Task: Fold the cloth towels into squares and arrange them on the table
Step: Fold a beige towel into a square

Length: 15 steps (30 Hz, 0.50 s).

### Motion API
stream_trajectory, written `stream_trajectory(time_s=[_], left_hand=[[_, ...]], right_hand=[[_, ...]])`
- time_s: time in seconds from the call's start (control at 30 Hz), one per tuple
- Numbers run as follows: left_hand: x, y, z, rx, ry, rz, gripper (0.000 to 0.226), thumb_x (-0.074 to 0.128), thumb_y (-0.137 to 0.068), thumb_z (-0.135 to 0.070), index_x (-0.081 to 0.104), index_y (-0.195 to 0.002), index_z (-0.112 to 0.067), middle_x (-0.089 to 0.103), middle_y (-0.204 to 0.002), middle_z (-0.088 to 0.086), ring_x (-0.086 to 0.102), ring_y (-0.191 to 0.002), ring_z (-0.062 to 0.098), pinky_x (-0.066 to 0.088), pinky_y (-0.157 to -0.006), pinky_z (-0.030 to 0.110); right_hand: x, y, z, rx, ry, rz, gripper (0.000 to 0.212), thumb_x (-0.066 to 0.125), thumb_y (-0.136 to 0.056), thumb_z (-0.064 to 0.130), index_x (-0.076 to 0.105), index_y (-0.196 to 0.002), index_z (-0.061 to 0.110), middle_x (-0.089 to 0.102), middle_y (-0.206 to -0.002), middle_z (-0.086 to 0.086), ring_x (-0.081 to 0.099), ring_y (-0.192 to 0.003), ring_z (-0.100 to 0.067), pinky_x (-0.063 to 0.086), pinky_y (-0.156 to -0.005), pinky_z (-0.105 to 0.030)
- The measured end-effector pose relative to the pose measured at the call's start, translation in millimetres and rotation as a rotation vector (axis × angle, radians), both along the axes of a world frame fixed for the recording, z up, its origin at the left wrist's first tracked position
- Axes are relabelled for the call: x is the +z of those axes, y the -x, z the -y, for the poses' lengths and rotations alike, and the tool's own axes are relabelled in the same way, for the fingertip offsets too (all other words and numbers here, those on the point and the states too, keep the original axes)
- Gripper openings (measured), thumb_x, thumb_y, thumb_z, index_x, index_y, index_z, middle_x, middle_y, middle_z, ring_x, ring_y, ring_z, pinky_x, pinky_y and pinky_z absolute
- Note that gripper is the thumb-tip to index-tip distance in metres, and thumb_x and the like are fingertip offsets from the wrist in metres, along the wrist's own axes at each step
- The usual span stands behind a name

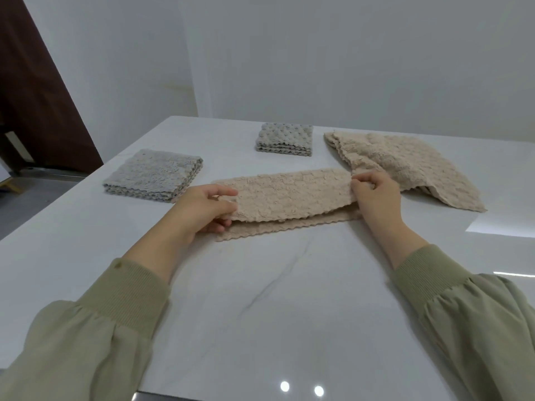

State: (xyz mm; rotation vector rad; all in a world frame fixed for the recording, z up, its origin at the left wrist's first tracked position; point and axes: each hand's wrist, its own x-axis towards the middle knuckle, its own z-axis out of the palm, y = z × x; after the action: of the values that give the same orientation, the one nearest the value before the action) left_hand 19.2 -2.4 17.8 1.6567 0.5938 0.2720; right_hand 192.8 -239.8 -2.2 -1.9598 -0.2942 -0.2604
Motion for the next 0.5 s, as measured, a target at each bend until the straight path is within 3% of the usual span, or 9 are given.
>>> stream_trajectory(time_s=[0.1, 0.17, 0.23, 0.37, 0.43, 0.5], left_hand=[[-1.2, 2.7, 1.5, 0.055, -0.068, 0.007, 0.021, 0.065, -0.086, -0.007, 0.068, -0.104, -0.018, 0.056, -0.064, 0.000, 0.057, -0.044, 0.010, 0.046, -0.041, 0.018], [-1.0, 3.4, 0.9, 0.065, -0.106, -0.001, 0.019, 0.064, -0.086, -0.007, 0.069, -0.102, -0.017, 0.053, -0.063, 0.000, 0.056, -0.043, 0.010, 0.045, -0.039, 0.018], [0.1, 3.8, -0.6, 0.064, -0.145, -0.007, 0.020, 0.064, -0.086, -0.005, 0.069, -0.101, -0.016, 0.053, -0.062, 0.000, 0.055, -0.042, 0.009, 0.045, -0.039, 0.018], [4.1, 5.2, -3.6, 0.052, -0.191, 0.015, 0.021, 0.068, -0.082, -0.003, 0.069, -0.096, -0.017, 0.055, -0.051, -0.004, 0.055, -0.044, 0.008, 0.048, -0.044, 0.020], [5.9, 6.9, -5.9, 0.006, -0.219, 0.007, 0.022, 0.070, -0.080, -0.002, 0.069, -0.095, -0.018, 0.052, -0.045, -0.010, 0.055, -0.047, 0.007, 0.049, -0.048, 0.021], [6.8, 8.7, -8.6, -0.051, -0.234, -0.019, 0.023, 0.070, -0.079, -0.001, 0.069, -0.095, -0.018, 0.048, -0.043, -0.012, 0.054, -0.051, 0.008, 0.049, -0.050, 0.022]], right_hand=[[-4.8, 1.4, 7.0, 0.037, 0.182, -0.013, 0.021, 0.058, -0.086, 0.016, 0.064, -0.106, 0.016, 0.061, -0.114, -0.002, 0.053, -0.109, -0.018, 0.039, -0.091, -0.028], [-4.0, 3.0, 8.1, 0.035, 0.224, -0.004, 0.023, 0.057, -0.086, 0.012, 0.064, -0.108, 0.015, 0.059, -0.117, -0.002, 0.050, -0.113, -0.018, 0.034, -0.087, -0.023], [-3.4, 3.2, 7.9, 0.021, 0.210, -0.001, 0.024, 0.055, -0.085, 0.010, 0.065, -0.106, 0.015, 0.061, -0.112, -0.002, 0.053, -0.106, -0.018, 0.034, -0.081, -0.021], [-0.2, 4.6, 9.0, -0.020, 0.105, 0.028, 0.021, 0.051, -0.083, 0.006, 0.065, -0.096, 0.016, 0.059, -0.072, 0.006, 0.051, -0.061, -0.008, 0.036, -0.053, -0.013], [1.1, 6.0, 9.2, -0.020, 0.089, 0.038, 0.023, 0.050, -0.081, 0.003, 0.064, -0.092, 0.016, 0.060, -0.071, 0.003, 0.051, -0.060, -0.009, 0.037, -0.052, -0.014], [0.8, 6.7, 8.5, -0.010, 0.113, 0.026, 0.025, 0.048, -0.077, 0.001, 0.063, -0.088, 0.017, 0.063, -0.080, -0.002, 0.056, -0.073, -0.016, 0.039, -0.062, -0.021]])
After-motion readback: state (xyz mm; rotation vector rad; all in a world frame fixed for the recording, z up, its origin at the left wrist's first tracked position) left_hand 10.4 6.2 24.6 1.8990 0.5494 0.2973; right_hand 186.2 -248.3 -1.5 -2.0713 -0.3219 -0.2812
